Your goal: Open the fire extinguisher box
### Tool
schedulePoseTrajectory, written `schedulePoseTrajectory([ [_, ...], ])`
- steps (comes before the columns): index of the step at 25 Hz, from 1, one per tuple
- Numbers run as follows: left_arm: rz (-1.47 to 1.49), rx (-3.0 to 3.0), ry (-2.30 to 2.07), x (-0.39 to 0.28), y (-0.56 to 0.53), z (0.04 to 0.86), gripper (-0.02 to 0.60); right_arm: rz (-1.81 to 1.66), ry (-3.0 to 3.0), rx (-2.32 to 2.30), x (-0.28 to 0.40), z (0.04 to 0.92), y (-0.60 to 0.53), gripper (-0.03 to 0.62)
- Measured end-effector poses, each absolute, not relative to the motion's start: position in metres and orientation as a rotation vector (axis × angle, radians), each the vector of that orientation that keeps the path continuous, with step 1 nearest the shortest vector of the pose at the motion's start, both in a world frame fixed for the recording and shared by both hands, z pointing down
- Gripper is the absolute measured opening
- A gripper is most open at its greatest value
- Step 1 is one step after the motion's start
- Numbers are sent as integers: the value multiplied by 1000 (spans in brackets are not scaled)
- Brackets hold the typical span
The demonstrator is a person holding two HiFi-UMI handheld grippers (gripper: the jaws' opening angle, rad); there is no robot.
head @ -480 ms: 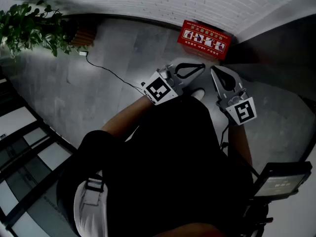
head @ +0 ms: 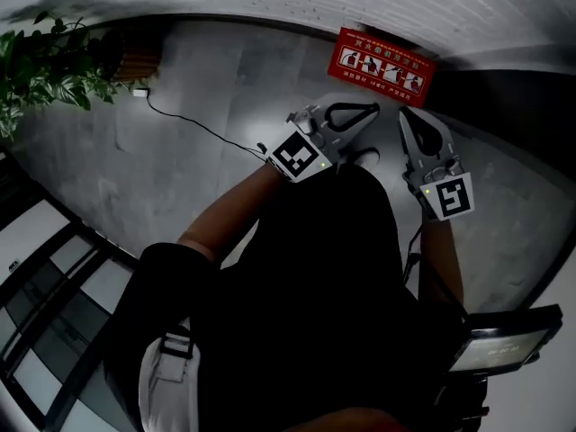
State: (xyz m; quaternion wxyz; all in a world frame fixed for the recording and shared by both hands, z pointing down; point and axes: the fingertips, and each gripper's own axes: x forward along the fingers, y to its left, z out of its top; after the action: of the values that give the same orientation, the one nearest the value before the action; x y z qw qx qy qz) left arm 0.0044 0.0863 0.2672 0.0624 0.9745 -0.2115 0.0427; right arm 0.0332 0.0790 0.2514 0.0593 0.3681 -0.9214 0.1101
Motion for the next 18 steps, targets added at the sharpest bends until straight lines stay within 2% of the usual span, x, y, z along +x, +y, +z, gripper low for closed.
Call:
schedulePoseTrajectory([
  [4,233,2948,-582,0,56,326,4,459,-2686,1271,46,314,38,12],
  [8,256,2900,-509,6,45,377,5,764,-2547,1462,72,411,18,17],
  [12,303,2847,-477,16,52,434,4,1089,-2384,1466,68,526,39,77],
  [16,387,2831,-476,29,56,492,4,1590,-2228,1515,63,639,59,115],
  [18,429,2832,-489,34,55,513,3,1832,-2141,1516,61,685,64,160],
])
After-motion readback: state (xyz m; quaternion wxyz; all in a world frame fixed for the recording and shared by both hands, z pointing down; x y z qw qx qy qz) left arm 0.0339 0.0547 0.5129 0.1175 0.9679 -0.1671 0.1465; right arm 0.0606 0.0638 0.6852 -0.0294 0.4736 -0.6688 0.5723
